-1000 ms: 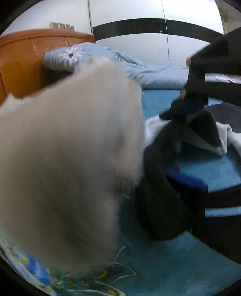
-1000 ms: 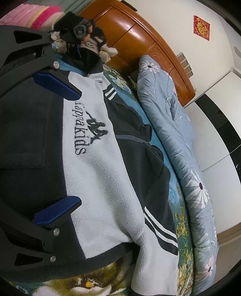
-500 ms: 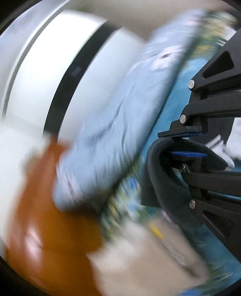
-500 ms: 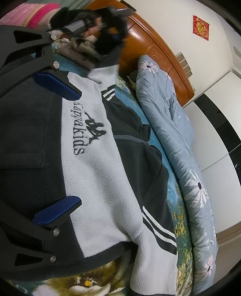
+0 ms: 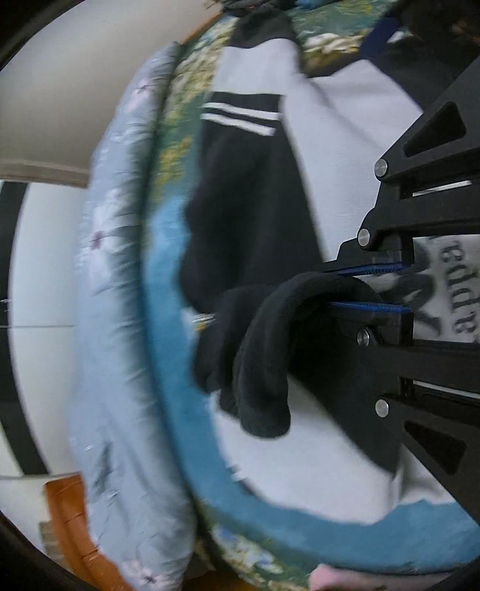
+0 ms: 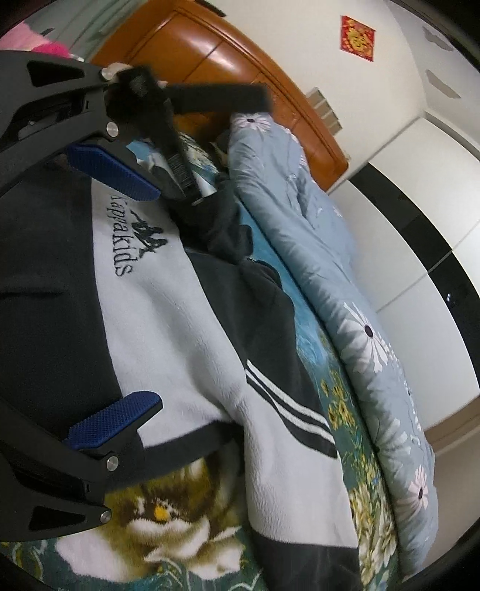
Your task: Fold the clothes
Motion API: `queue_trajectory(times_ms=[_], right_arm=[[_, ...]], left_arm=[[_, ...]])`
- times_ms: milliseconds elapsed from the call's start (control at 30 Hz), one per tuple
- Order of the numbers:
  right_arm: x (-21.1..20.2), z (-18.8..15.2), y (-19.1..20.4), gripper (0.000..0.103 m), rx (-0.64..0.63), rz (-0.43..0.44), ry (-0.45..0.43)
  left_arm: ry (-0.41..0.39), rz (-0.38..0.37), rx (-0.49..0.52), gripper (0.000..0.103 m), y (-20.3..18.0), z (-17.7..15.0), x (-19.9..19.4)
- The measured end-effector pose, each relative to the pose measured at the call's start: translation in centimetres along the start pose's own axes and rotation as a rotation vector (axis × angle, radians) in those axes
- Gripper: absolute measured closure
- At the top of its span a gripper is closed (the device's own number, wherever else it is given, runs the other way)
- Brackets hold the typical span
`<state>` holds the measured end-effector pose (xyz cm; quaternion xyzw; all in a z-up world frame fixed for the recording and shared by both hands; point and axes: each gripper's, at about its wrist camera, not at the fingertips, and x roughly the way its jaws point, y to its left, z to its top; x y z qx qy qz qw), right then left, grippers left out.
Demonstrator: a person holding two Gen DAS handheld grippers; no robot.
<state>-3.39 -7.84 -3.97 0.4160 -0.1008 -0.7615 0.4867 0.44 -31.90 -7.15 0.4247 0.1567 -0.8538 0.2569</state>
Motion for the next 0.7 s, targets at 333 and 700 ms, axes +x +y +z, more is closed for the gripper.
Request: queue_trajectory(times_ms=[333, 700], right_arm=[[0.5, -0.3, 0.8, 0.000, -0.037, -0.002, 0.014], [1.8, -2.1, 7.3, 0.000, -0.383, 0.050, 0.009]], left_arm=[[0.021, -0.253, -0.143, 0.042, 3.7, -2.2, -7.7], [-0.068, 0.203, -0.322, 0.020, 14.0, -4.3, -7.9]])
